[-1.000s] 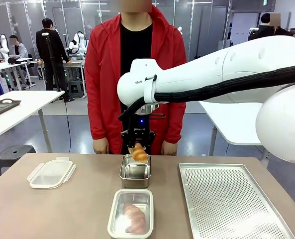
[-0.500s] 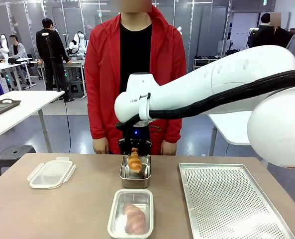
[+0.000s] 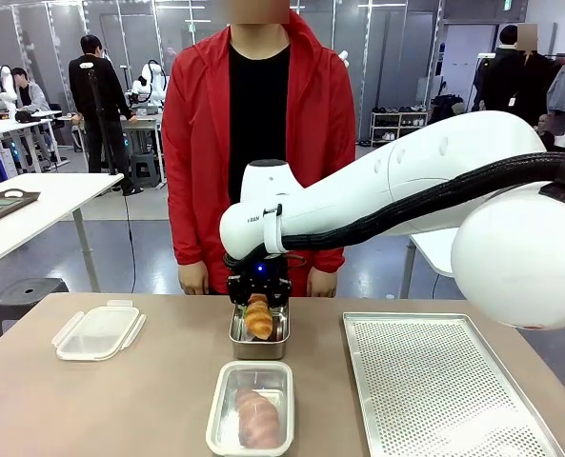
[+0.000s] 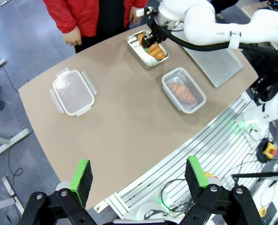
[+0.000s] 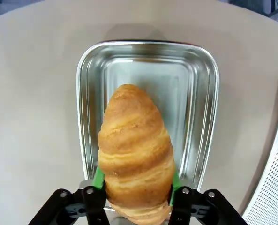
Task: Place the bread into the airtight container.
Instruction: Pick up a Butter Roll and place it into an empty Airtight Container.
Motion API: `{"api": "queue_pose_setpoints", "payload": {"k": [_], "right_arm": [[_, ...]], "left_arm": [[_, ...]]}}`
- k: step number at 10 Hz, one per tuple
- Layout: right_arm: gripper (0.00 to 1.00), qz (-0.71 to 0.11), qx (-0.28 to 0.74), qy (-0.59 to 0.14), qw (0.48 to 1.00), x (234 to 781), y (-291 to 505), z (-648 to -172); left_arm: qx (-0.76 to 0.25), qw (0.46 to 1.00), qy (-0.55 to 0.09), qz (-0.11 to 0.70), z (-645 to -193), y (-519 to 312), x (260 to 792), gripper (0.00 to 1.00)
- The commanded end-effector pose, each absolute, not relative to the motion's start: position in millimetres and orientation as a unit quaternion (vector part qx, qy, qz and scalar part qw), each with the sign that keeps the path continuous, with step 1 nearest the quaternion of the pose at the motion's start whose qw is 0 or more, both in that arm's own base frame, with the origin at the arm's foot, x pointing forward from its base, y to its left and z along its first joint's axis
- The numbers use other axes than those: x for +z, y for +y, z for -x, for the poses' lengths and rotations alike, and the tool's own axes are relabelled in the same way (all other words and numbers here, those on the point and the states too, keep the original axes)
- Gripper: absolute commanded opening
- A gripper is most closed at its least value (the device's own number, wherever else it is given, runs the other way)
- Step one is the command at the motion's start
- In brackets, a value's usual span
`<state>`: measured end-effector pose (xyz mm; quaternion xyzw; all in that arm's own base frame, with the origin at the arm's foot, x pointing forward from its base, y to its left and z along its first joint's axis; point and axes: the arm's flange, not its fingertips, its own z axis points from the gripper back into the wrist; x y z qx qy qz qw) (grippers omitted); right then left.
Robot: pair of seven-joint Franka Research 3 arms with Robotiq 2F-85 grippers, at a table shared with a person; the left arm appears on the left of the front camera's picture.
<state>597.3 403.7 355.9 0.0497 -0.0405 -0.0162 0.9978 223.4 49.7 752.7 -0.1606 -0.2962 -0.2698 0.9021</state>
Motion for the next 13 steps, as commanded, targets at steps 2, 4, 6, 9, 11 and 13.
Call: {"api": "queue_pose_setpoints", "payload": {"k": [2,4,6,9,11,13], "right_arm": [[1.00,-0.035,-0.029,-0.070,0.997,356.3,401.9,-592.9],[1.00,-0.037,-0.031,-0.070,0.996,354.8,398.5,-594.2],[1.00,-0.043,-0.031,-0.072,0.996,352.7,393.5,-595.1],[1.00,-0.047,-0.017,-0.053,0.997,356.6,399.3,-602.3],[1.00,-0.047,-0.017,-0.053,0.997,356.6,399.3,-602.3],[1.00,-0.047,-0.017,-0.053,0.997,356.6,399.3,-602.3]], "left_arm": [[-0.275,0.900,-0.296,0.164,-223.8,49.4,755.9,1.00],[-0.275,0.900,-0.296,0.164,-223.8,49.4,755.9,1.00],[-0.275,0.900,-0.296,0.164,-223.8,49.4,755.9,1.00],[-0.275,0.900,-0.296,0.164,-223.8,49.4,755.9,1.00],[-0.275,0.900,-0.296,0.164,-223.8,49.4,755.9,1.00],[-0.275,0.900,-0.296,0.164,-223.8,49.4,755.9,1.00]]}}
